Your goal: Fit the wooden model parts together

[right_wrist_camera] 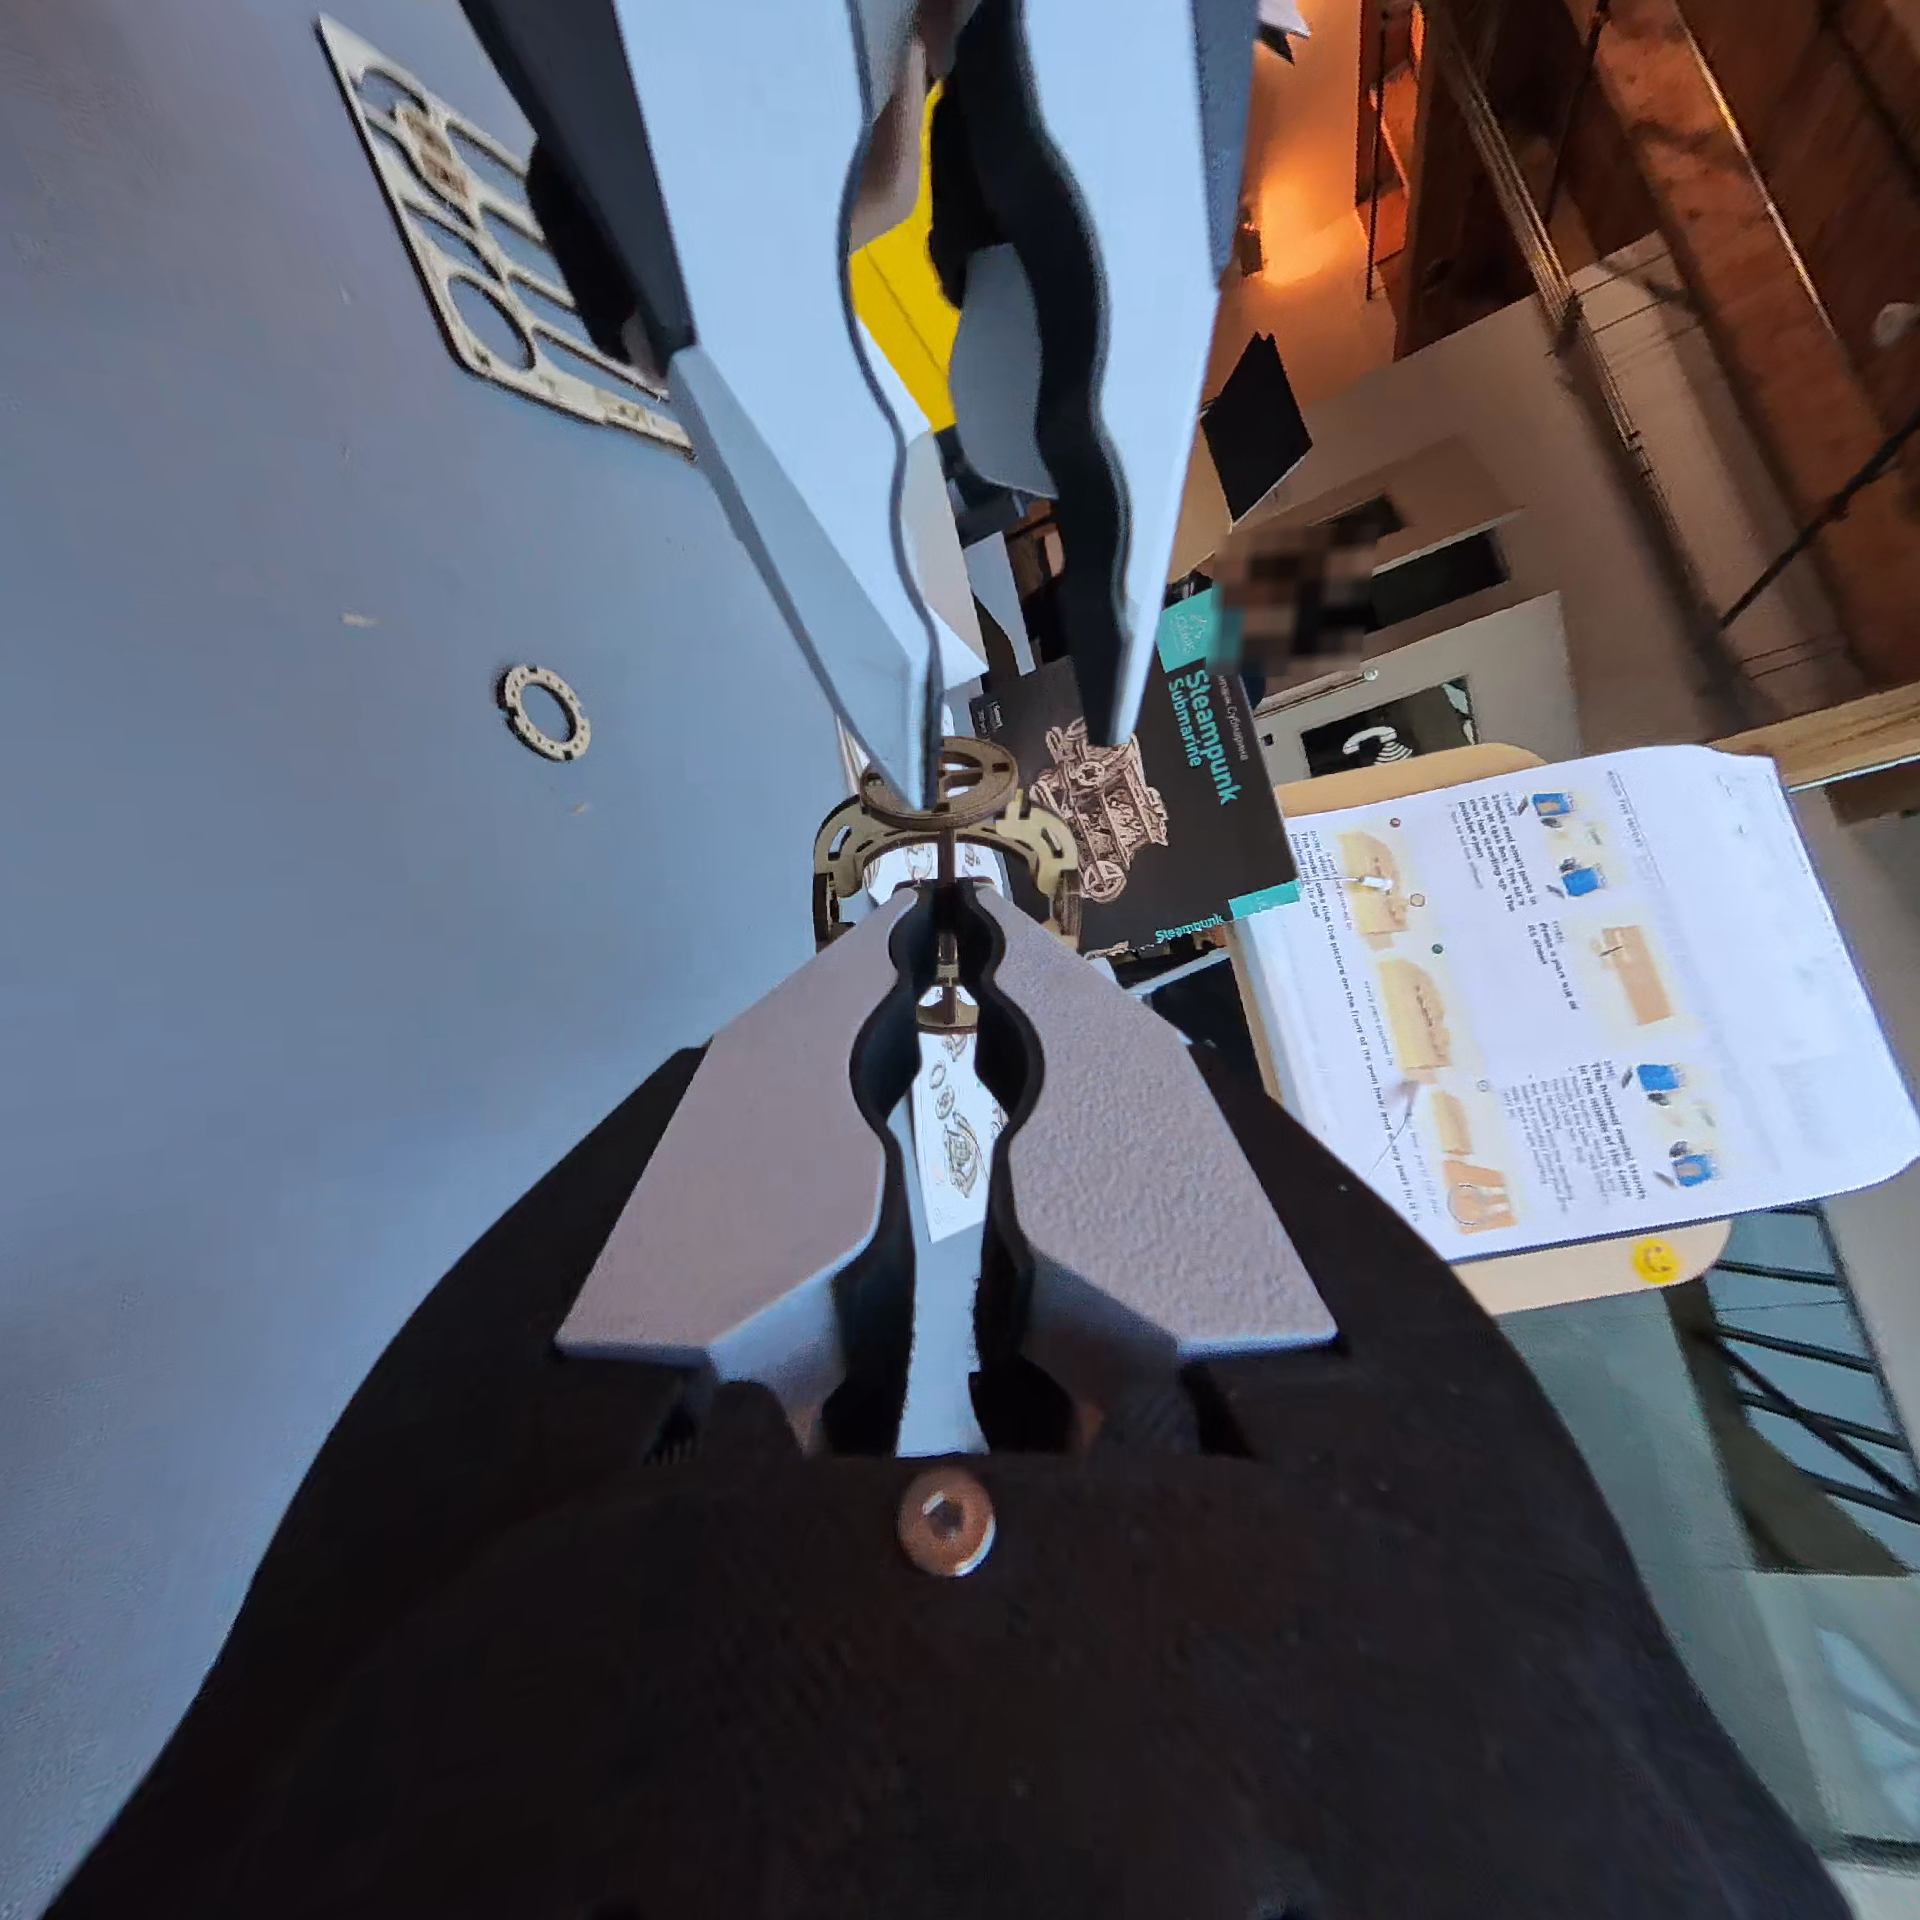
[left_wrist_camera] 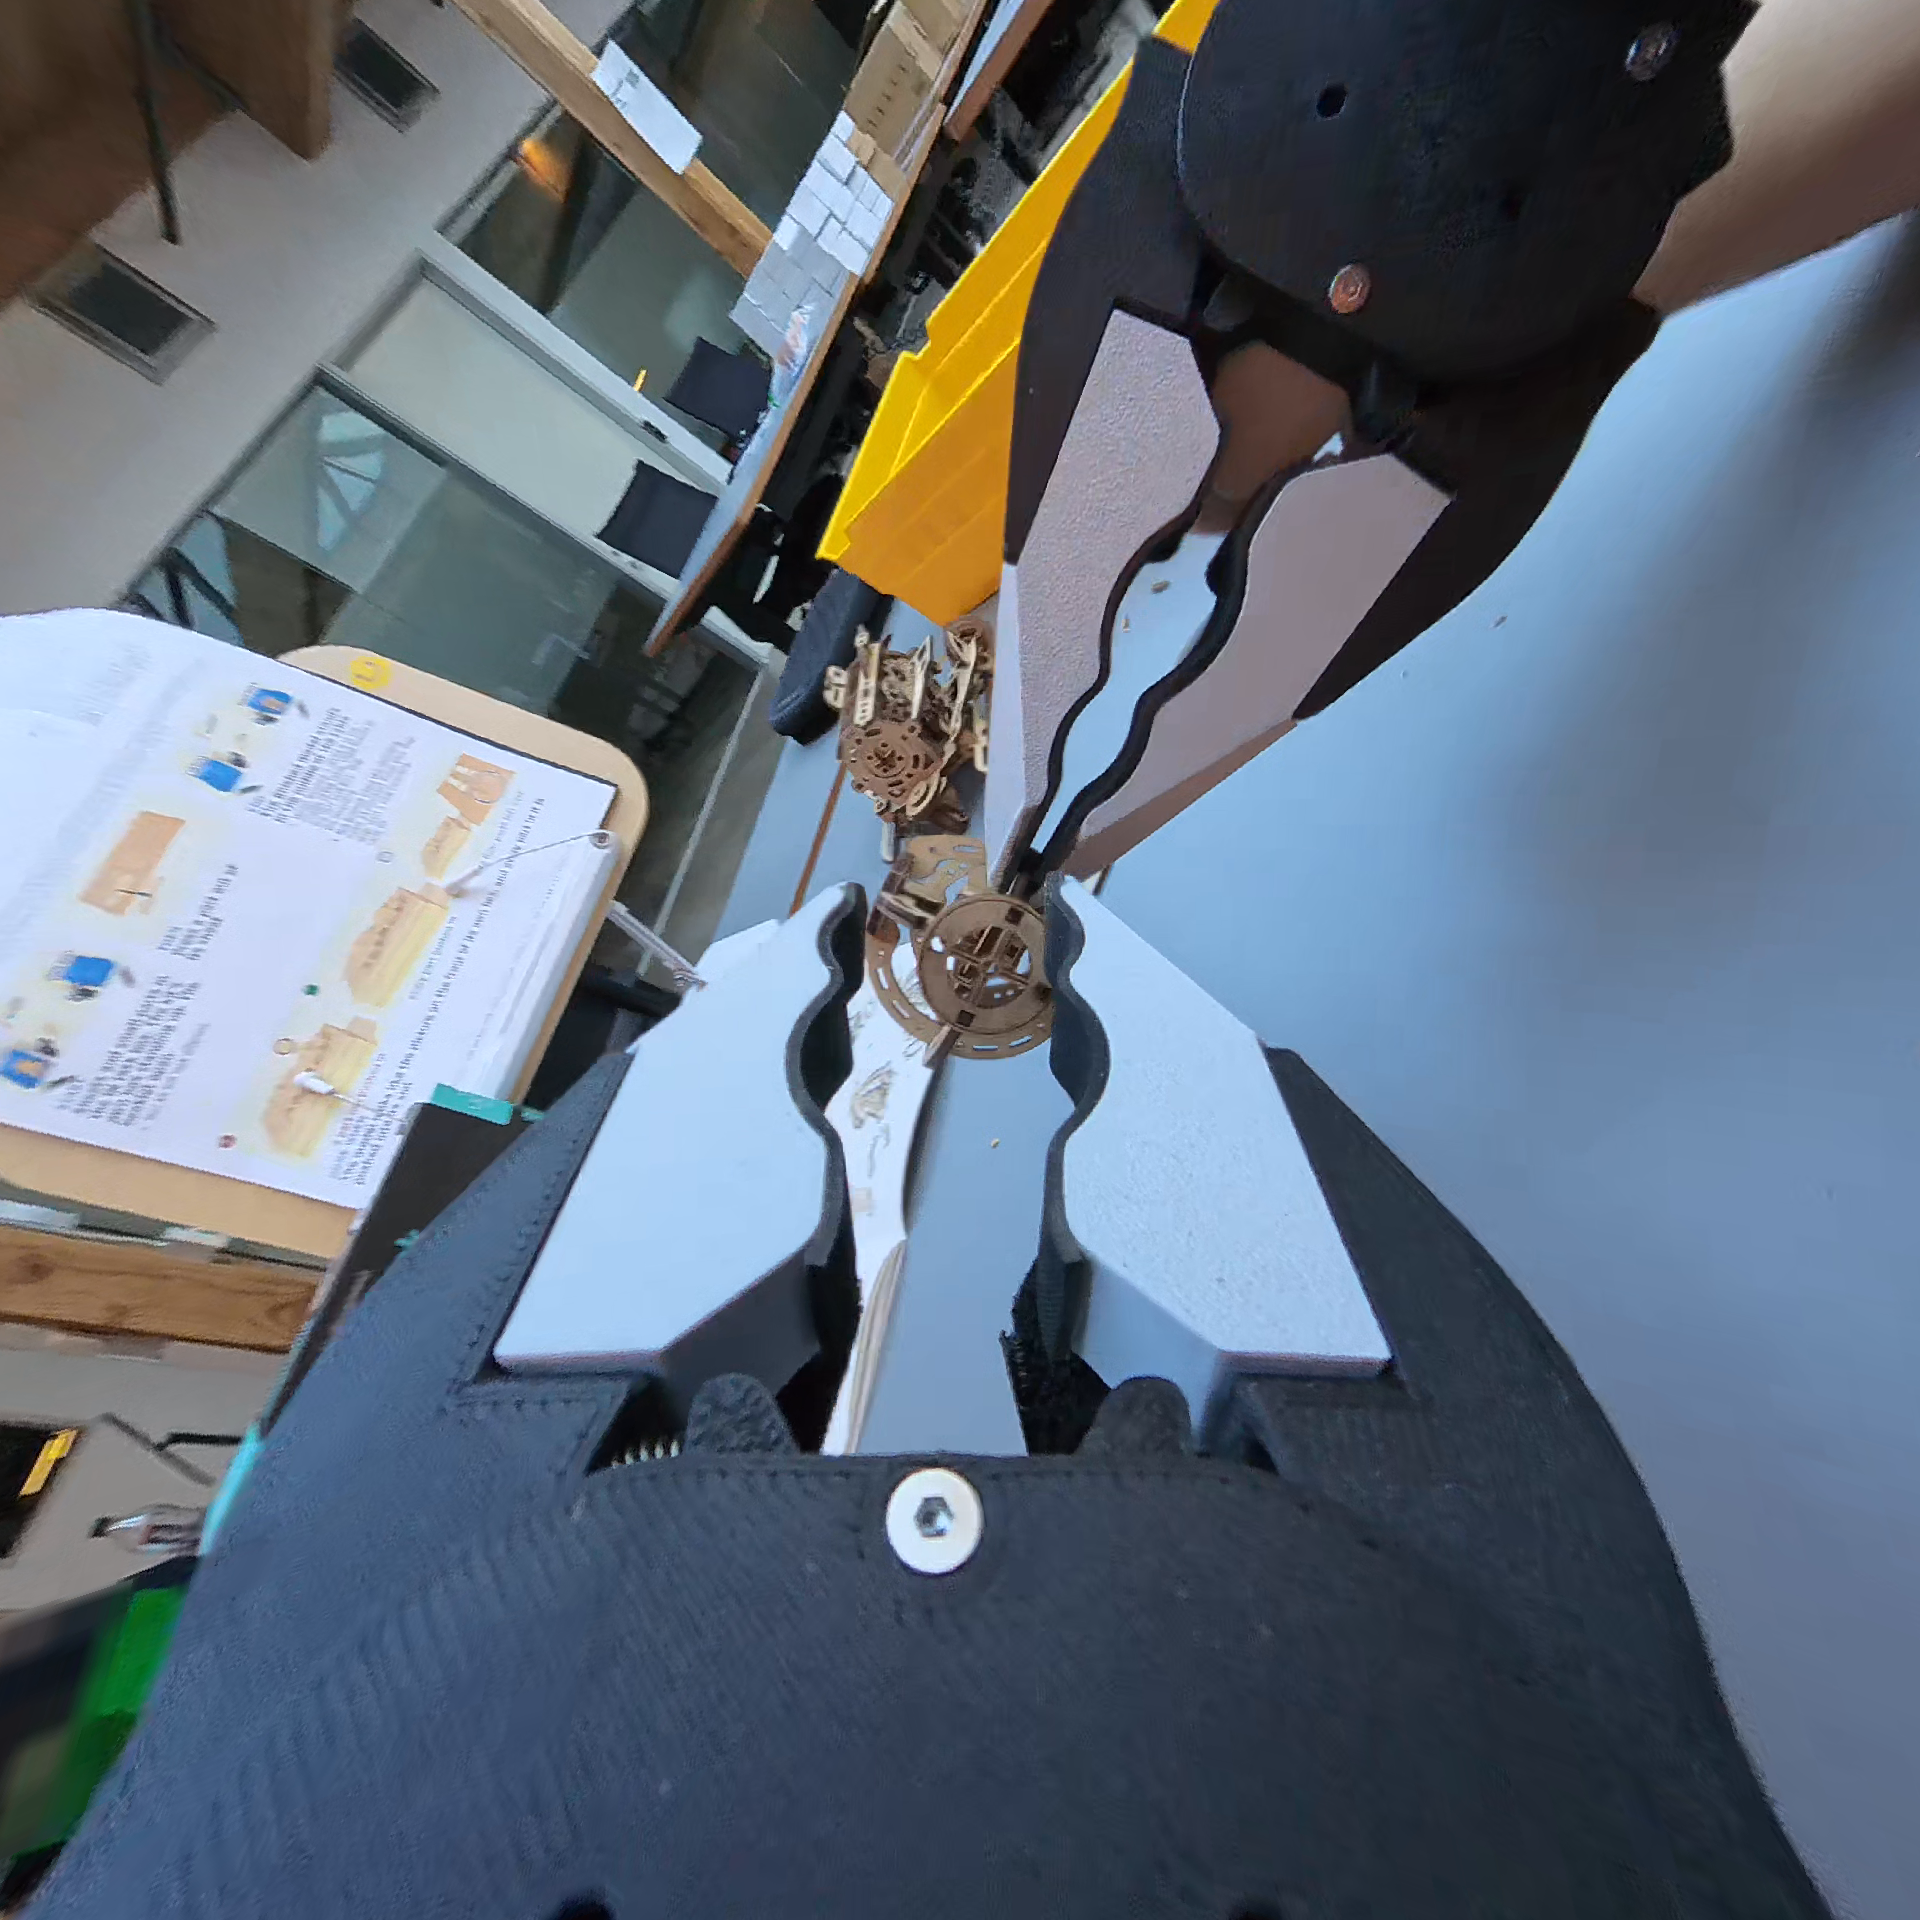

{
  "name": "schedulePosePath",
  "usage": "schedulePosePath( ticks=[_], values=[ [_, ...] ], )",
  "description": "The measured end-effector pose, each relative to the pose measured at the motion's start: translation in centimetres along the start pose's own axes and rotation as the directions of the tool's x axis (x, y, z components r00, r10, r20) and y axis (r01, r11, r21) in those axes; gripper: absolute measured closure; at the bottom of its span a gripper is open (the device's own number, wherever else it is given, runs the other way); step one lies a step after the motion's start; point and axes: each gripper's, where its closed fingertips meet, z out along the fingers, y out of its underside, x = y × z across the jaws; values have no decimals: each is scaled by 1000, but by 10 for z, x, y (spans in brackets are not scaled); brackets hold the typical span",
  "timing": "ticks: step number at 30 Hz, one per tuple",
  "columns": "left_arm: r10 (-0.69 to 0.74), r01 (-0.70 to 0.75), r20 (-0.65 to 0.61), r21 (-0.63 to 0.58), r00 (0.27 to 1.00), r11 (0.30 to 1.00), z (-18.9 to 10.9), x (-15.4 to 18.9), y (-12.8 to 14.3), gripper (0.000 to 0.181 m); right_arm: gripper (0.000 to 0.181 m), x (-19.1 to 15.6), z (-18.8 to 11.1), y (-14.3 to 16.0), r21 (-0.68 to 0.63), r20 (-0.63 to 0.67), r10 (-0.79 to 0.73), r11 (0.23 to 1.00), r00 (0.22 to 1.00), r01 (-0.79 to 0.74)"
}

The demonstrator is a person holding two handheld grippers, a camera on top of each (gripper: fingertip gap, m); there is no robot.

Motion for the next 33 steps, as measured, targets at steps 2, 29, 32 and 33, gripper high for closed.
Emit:
schedulePosePath(
  ticks=[2,29,32,33],
  values=[
    [48,-47,24,-31,999,998,0,2,5,149,181,-3,1,1,-23,-4,-44,999,999,44],
    [-147,153,136,-35,980,988,10,-1,7,147,180,11,-2,6,-21,-27,94,995,995,-95],
    [-244,248,148,-12,959,969,12,-5,5,146,180,13,-3,3,-4,-35,106,994,994,-106],
    [-259,263,158,-7,953,965,13,-7,5,148,180,13,-3,2,3,-34,109,994,994,-108]
  ],
)
